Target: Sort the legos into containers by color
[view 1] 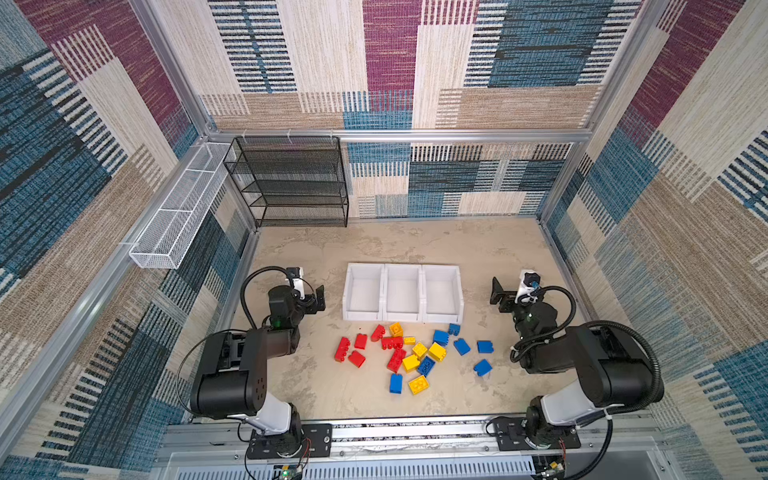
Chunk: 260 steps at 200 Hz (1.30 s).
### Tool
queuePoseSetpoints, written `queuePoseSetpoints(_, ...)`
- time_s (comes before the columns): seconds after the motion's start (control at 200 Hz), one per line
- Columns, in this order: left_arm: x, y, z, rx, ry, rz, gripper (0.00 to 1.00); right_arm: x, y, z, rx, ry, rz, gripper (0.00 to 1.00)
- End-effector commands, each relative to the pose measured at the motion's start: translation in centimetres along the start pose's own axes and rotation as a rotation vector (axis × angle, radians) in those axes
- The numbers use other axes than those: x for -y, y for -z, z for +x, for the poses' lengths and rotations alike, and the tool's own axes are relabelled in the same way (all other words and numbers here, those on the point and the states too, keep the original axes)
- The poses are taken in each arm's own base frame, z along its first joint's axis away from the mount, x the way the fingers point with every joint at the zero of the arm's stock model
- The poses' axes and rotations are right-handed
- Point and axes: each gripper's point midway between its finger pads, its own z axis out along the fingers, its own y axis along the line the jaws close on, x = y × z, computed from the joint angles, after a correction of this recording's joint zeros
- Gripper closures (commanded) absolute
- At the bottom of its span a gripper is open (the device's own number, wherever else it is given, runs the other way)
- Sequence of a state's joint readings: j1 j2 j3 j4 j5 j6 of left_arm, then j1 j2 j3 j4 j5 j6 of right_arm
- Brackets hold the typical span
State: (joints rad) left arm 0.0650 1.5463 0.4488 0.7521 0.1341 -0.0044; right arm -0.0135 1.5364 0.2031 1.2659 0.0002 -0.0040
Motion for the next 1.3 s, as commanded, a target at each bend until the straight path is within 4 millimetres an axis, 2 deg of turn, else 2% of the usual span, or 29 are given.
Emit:
queuePoseSetpoints(0.0,0.0,0.0,-0.7,0.026,-0.018,0.002,0.01,-0.1,-0.1,-0.8,0.028,0.005,-0.006,0.0)
queuePoseSetpoints(1.132,0.0,0.0,-0.7,0.026,-0.017,0.003,0.01,-0.1,-0.1,-0.8,0.029,0.005,-0.006,0.0)
queuePoseSetpoints(1.237,-0.3,0.6,-1.0,0.049,-0.011,-0.022,0.01,0.7,-0.7,-2.1,0.013,-0.012,0.045,0.0)
queuePoseSetpoints(1.297,-0.9,2.1,-2.3,0.081,0.004,-0.065,0.01,1.1,-1.9,-2.4,-0.113,-0.057,0.078,0.0)
